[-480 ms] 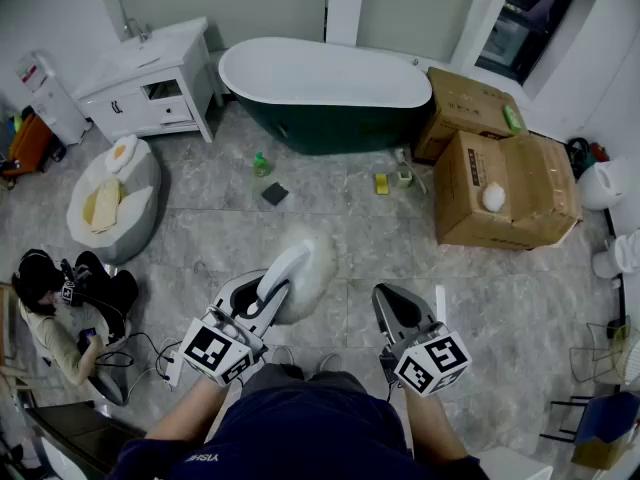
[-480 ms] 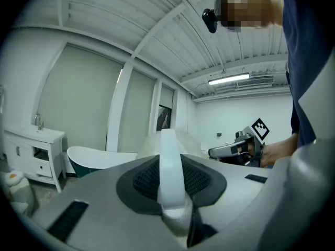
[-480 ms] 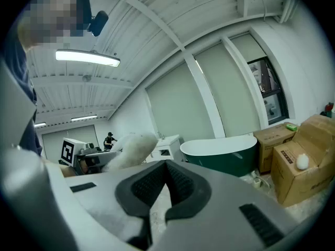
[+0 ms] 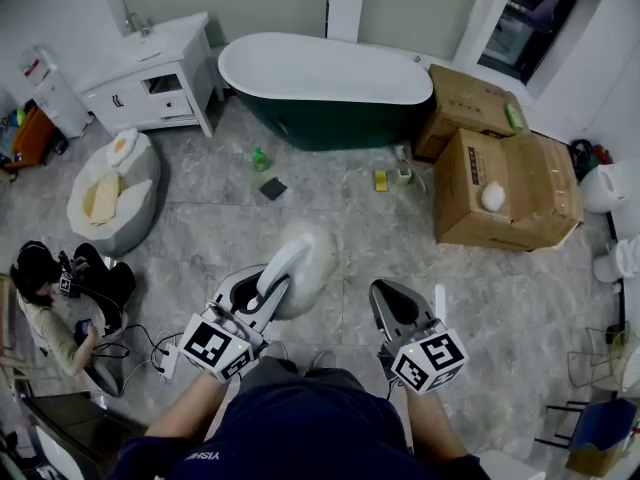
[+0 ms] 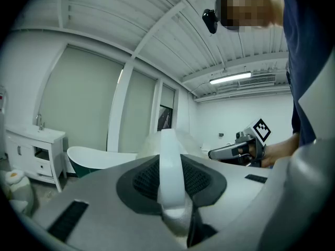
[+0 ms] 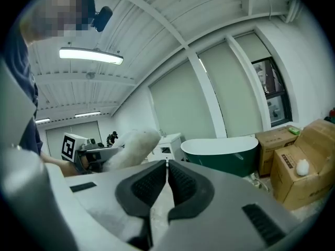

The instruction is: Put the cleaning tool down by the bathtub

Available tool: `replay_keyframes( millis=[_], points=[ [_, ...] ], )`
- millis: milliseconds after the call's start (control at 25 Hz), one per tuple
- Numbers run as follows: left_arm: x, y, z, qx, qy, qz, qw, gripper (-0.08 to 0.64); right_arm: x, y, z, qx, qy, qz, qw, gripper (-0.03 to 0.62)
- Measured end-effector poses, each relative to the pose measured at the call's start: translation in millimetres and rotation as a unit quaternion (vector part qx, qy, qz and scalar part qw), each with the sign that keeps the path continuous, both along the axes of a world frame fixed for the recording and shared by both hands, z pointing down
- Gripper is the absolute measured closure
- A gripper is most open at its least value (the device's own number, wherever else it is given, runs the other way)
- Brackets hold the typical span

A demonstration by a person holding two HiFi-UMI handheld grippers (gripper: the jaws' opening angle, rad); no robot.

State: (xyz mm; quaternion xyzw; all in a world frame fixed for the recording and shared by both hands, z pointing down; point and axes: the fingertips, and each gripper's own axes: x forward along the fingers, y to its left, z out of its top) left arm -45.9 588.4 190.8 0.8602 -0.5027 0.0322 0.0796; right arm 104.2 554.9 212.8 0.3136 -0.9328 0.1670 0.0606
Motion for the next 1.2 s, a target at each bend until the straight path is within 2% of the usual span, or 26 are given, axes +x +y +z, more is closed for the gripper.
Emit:
replay_keyframes(
  millis=[480,1200],
  points=[
    [39.8,0.0,1.9,0.002,-0.004,-0.008,1.0,0.453,43.1,-3.2,6.7,0.003,0.004,-0.001,1.0,0.589],
    [45.4,-58.9,6.3,0.005,0.001,0.002,1.0,0.453,53.7,-59.1,15.0,-0.002,0.006,0.019,1.0,0.591]
  ],
)
